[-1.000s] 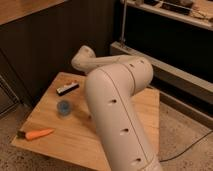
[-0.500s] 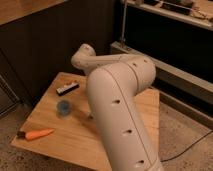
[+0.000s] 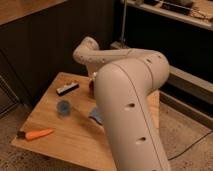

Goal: Place the bottle in the ceramic bowl

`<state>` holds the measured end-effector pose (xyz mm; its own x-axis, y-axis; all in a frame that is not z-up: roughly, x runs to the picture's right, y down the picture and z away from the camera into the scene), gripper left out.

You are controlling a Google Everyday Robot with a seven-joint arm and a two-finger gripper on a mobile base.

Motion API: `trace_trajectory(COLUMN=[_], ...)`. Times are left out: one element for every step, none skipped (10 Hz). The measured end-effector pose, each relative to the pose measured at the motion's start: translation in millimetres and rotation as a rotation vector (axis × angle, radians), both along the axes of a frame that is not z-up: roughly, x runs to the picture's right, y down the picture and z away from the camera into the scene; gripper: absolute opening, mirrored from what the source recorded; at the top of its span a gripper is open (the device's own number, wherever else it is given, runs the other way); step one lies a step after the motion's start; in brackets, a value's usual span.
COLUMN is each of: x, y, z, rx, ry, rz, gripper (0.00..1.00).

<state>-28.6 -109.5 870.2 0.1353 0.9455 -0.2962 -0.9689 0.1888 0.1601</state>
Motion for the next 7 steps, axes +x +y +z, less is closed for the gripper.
trace_trajectory(x=[8.9,16.3,23.3,26.9,27.4,26.1,23.5], y=[1.1,3.6,6.3,10.5,17.5,24.3,28.0], z=[-12.4,-23.3,-34.2,-43.3,-54.6,-64.8,-71.0], rx=[-0.003,-0.006,-0.008,-0.016,-0.032,-0.052,-0.065], ry=[0.022,0.039,0.057,0.067,0.064,0.050,0.033], rz=[0.024,0.053,0.090,0.123,0.169,0.220,0.257], gripper=[0.80,0.80,0.80,0.80,0.80,0.80,0.80])
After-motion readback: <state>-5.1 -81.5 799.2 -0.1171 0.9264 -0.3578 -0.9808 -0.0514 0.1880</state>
